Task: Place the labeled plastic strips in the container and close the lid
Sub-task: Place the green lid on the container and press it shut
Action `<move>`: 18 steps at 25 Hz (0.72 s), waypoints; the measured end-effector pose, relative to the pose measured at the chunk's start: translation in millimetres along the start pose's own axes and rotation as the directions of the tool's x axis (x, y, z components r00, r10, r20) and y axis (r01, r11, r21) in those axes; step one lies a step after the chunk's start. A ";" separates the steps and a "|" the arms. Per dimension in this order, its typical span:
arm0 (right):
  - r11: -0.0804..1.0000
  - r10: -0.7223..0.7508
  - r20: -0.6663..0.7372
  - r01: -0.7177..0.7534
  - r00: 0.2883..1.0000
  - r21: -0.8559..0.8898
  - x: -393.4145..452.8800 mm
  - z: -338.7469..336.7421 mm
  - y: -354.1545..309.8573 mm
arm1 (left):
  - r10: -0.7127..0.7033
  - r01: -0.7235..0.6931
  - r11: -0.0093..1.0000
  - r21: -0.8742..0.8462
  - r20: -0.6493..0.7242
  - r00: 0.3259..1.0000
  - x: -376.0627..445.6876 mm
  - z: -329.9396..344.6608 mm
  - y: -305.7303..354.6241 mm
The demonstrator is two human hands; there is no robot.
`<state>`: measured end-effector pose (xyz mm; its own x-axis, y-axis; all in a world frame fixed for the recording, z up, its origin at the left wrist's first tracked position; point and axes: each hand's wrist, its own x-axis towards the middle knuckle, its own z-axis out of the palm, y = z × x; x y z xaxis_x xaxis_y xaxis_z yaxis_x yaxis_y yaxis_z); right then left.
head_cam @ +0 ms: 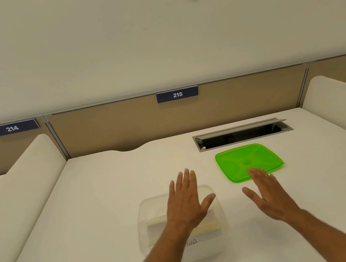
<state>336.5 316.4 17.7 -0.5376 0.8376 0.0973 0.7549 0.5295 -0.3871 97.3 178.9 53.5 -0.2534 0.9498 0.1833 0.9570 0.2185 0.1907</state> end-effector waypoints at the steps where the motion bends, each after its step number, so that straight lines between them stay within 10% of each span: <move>1: 0.999 0.010 -0.003 -0.010 1.000 -0.033 1.5 -3.3 8.8 | 0.013 -0.014 1.000 0.007 0.012 1.000 8.2 3.5 12.0; 18: 0.981 0.165 0.030 -0.161 0.986 -0.108 67.1 -28.0 131.1 | -0.064 0.071 0.997 -0.017 0.259 0.964 107.5 83.6 122.4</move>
<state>410.0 445.8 -0.9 -0.4163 0.9092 0.0043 0.8678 0.3988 -0.2965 199.0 326.4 15.9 -0.2687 0.9594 -0.0856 0.9342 0.2812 0.2193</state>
